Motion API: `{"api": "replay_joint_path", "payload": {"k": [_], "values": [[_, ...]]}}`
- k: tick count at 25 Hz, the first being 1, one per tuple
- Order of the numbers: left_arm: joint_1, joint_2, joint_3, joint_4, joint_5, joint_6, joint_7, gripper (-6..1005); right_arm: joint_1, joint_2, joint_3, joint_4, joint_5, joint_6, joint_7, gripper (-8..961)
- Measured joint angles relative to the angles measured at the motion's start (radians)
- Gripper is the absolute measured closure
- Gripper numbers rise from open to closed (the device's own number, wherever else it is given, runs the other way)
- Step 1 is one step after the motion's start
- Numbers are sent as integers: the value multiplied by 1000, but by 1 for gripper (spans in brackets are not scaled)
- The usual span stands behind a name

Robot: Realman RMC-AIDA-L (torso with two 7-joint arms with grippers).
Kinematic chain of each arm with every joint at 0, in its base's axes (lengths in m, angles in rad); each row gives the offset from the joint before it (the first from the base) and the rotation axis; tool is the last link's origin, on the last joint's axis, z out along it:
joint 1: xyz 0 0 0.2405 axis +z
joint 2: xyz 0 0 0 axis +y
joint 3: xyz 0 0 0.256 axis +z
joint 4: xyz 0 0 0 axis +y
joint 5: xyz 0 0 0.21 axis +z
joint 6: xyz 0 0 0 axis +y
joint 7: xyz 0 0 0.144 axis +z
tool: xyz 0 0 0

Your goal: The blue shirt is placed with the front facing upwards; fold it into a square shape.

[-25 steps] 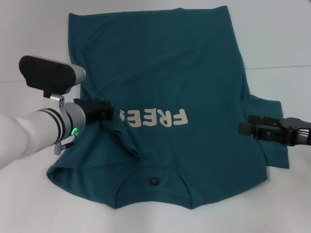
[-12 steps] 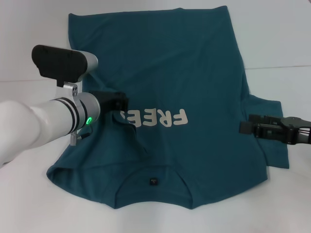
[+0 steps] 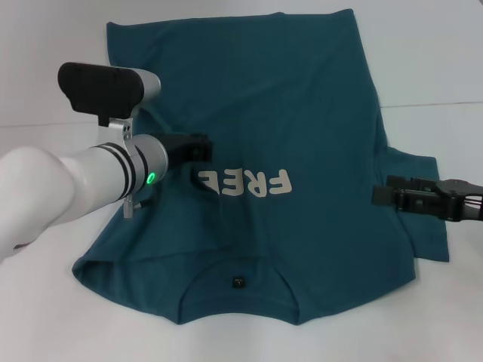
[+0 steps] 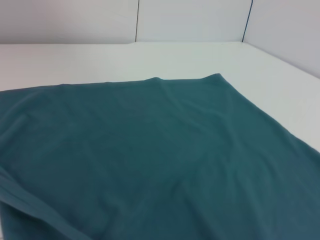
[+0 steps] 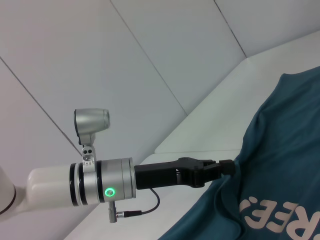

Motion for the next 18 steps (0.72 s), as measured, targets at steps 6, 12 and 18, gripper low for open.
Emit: {"api": "replay_joint_path", "payload": {"k": [6, 12, 18], "values": [[-9, 0, 55, -4, -4, -22, 1, 965, -2, -8, 0, 0, 0, -5, 20, 40], [-13, 0, 143, -5, -20, -52, 0, 963, -3, -10, 0, 0, 0, -11, 25, 39], [-16, 0, 180, 12, -55, -100, 0, 835, -6, -14, 13, 0, 0, -7, 22, 39]]}}
